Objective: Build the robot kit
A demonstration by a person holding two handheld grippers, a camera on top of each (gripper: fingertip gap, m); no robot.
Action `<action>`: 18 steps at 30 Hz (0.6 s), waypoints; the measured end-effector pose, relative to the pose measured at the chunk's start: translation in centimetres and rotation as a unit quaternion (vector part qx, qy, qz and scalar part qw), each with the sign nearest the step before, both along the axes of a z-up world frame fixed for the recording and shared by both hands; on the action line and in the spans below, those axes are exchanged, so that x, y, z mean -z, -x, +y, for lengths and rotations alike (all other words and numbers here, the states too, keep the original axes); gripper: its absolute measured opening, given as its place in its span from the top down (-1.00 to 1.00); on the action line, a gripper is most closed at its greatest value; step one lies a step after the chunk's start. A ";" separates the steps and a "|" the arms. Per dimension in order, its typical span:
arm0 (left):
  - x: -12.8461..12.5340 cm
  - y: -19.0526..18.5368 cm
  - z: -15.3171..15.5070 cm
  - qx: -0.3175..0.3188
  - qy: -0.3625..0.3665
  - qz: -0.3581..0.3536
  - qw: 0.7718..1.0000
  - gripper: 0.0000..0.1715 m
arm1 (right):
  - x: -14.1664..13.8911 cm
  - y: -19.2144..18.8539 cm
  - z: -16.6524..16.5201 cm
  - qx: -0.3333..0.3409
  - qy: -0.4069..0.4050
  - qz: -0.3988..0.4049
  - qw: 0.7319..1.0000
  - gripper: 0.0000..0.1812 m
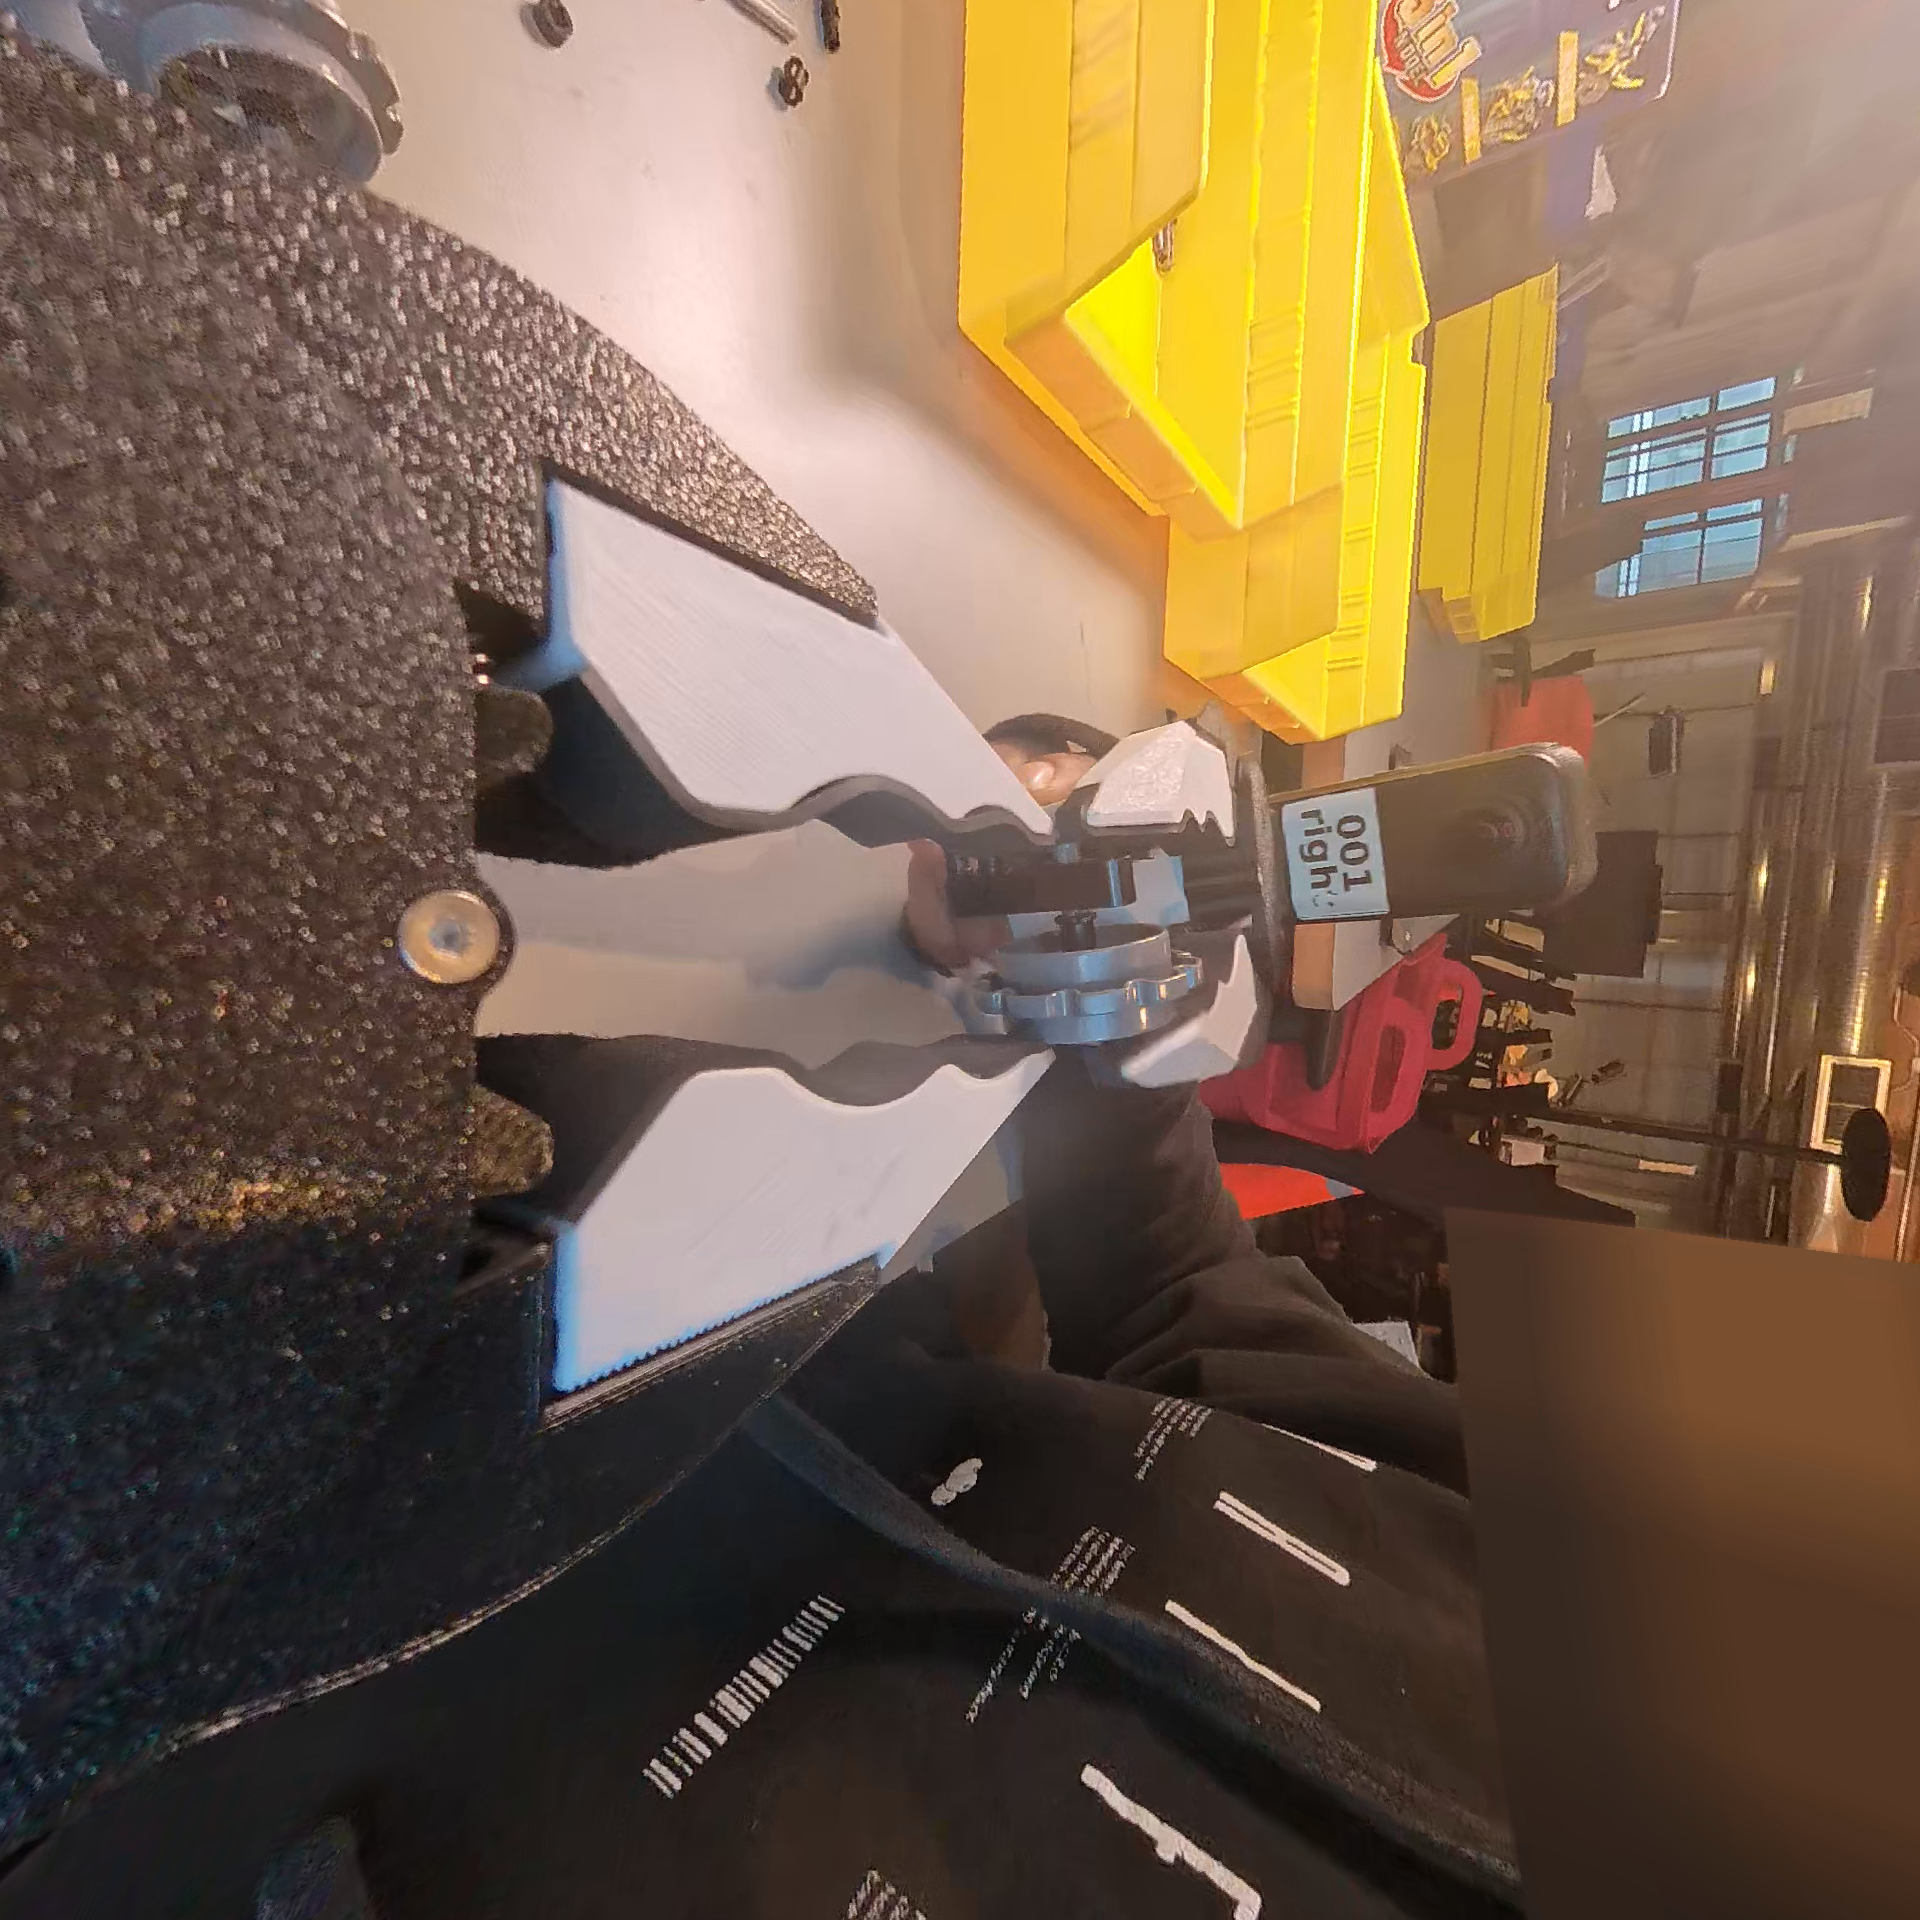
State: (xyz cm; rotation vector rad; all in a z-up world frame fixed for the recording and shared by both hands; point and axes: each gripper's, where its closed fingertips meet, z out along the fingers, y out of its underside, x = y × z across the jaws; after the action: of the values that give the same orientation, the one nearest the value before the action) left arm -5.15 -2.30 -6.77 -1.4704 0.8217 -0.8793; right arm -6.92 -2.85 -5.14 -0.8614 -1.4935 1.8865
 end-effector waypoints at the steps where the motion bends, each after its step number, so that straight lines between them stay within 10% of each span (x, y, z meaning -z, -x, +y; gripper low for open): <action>1: 0.0 0.1 0.1 -0.002 0.001 0.000 1.000 0.63 | 0.0 -0.1 -0.1 -0.009 -0.006 -0.006 1.000 0.50; 18: -0.3 0.3 0.2 -0.018 -0.013 -0.003 1.000 0.69 | 0.3 -0.1 0.8 -0.017 -0.042 -0.030 0.999 0.63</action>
State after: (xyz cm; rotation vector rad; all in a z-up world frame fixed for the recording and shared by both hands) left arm -5.48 -2.05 -6.51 -1.4550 0.7970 -0.8437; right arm -6.84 -2.07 -5.43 -0.8654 -1.6206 1.8218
